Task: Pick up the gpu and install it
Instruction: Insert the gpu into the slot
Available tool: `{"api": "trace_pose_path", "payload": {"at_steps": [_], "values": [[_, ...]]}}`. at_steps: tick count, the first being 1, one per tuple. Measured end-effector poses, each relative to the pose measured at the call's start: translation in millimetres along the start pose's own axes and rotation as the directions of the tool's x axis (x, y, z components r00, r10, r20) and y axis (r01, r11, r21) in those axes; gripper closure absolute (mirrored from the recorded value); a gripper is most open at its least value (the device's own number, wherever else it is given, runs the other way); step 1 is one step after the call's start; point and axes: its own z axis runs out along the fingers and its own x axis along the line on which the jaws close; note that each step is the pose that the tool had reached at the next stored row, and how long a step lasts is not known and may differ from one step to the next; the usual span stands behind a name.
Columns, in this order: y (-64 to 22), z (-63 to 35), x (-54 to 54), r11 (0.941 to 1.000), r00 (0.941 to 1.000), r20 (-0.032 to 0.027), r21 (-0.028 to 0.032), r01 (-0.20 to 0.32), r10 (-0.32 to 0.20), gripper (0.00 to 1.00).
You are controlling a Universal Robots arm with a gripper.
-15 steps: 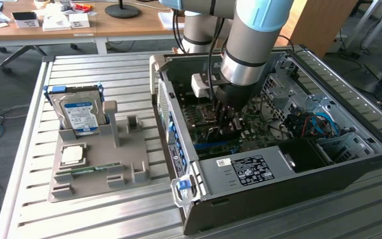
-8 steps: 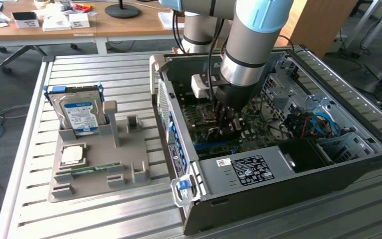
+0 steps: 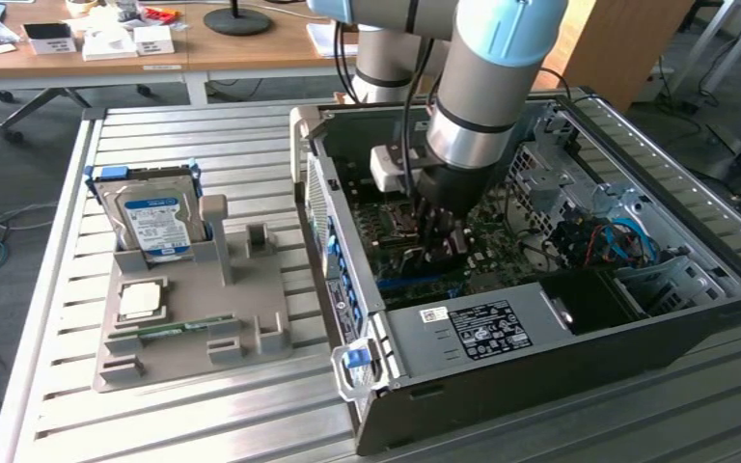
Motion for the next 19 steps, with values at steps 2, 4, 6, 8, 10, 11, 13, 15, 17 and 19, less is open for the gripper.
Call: {"api": "trace_pose_path", "payload": {"at_steps": [2,4,6,8,10,11,13,15,17,19], "values": [[0.2,0.8,0.1,1.0,1.0,-0.0003,-0.0002,0.0,0.0,0.73],[0.2,1.0,0.1,1.0,1.0,-0.0006,-0.0003,0.0,0.0,0.73],[0.2,2.0,0.1,1.0,1.0,-0.0006,-0.0003,0.0,0.0,0.73],[0.3,2.2,0.2,1.0,1.0,-0.0007,-0.0004,0.0,0.0,0.73],[0.3,2.5,0.2,1.0,1.0,-0.0005,-0.0002,0.0,0.0,0.73],[0.3,2.9,0.2,1.0,1.0,-0.0005,-0.0001,0.0,0.0,0.73],[0.4,3.8,0.2,1.0,1.0,-0.0004,-0.0001,0.0,0.0,0.73],[0.5,3.9,0.2,1.0,1.0,-0.0005,-0.0002,0.0,0.0,0.73],[0.5,3.9,0.2,1.0,1.0,-0.0004,-0.0001,0.0,0.0,0.73],[0.5,4.0,0.2,1.0,1.0,-0.0003,-0.0002,0.0,0.0,0.73]]}}
